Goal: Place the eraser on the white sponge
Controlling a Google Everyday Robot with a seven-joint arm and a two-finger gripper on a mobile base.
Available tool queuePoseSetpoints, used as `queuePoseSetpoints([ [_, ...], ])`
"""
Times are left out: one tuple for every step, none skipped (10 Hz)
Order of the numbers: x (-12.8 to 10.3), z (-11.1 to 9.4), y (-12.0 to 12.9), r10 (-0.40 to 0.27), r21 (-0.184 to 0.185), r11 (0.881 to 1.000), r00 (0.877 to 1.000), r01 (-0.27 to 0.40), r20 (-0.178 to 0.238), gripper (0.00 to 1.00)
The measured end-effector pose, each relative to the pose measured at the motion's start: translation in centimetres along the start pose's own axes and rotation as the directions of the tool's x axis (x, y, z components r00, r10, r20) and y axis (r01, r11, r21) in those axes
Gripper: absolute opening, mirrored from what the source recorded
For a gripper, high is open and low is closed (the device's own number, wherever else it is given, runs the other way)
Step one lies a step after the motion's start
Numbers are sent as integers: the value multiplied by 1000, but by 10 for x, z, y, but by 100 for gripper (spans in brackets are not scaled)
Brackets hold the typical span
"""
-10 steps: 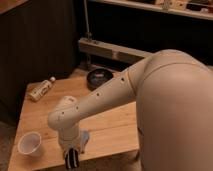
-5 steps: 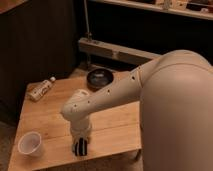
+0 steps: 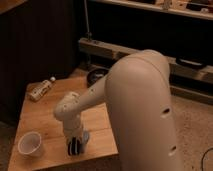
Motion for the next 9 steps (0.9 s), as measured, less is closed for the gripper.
queuePoseSetpoints([
  [2,-2,-2,8,3,1000,1000,-8,9,0],
  [3,-5,-8,18,9,1000,1000,-18,23,0],
  [4,-15,-13,27,4,1000,998,-27,53,0],
  [5,-24,-15,29,0,1000,997,-29,75,0],
  [7,-33,-16,29,-5,1000,995,-29,98,0],
  [8,-42,-18,31,-7,1000,993,-31,117,0],
  [8,-48,-21,38,-7,999,991,-37,127,0],
  [9,-48,-19,32,-7,999,991,-31,128,0],
  [9,-44,-16,24,-4,1000,992,-24,126,0],
])
